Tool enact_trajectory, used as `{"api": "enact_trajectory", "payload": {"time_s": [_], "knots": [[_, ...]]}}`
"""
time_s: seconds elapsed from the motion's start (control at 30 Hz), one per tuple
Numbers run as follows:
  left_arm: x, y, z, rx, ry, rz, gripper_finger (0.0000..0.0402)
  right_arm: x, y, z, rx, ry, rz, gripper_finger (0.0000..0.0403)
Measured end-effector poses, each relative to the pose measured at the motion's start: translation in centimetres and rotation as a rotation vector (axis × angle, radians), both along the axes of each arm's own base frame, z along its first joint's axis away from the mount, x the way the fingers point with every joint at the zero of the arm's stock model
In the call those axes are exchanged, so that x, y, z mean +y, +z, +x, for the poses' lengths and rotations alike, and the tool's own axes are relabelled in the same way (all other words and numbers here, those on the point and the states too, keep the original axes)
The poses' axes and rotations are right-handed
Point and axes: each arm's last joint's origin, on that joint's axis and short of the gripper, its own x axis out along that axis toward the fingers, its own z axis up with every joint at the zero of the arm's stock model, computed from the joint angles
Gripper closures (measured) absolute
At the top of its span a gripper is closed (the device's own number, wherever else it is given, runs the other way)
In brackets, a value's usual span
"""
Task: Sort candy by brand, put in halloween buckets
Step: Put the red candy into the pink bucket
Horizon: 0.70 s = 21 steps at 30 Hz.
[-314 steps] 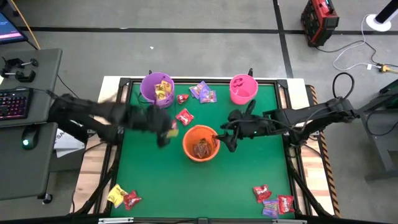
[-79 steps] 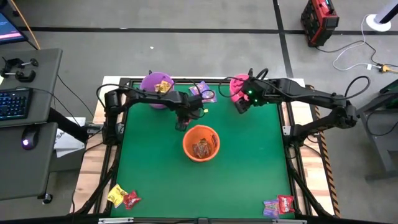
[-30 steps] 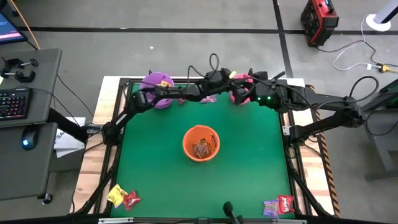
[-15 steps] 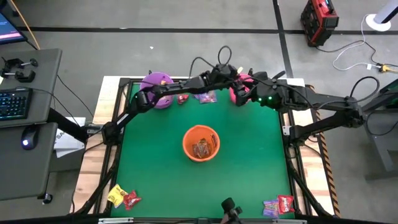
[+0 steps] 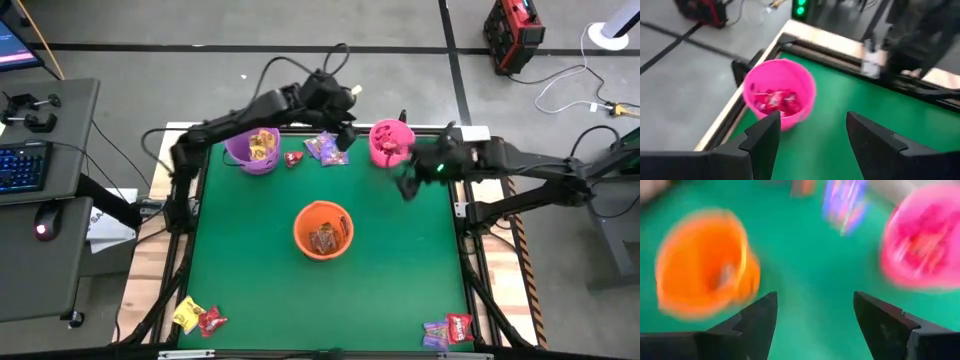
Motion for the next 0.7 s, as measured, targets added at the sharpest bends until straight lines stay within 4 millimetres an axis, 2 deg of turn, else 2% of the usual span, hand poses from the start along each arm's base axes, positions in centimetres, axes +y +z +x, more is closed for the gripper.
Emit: {"api": "enact_trajectory", "payload": {"time_s": [0.17, 0.33, 0.5, 0.7], "knots": [[-4.1, 1.0, -3.0, -0.126, -0.025, -0.009, 0.0188, 3.7, -7.1, -0.7, 0.237, 0.115, 0.307, 0.0148], [-7.7, 0.0, -7.3, -0.215, -0.014, -0.046, 0.0188, 8.8, -13.0, -2.9, 0.493, 0.135, 0.716, 0.0148], [-9.8, -0.7, -11.8, -0.267, 0.029, -0.019, 0.0188, 13.3, -15.8, -4.9, 0.633, 0.13, 0.956, 0.0148], [-10.2, -0.1, -16.0, -0.355, 0.036, 0.064, 0.0188, 16.1, -17.7, -5.1, 0.834, 0.155, 1.061, 0.0148]]}}
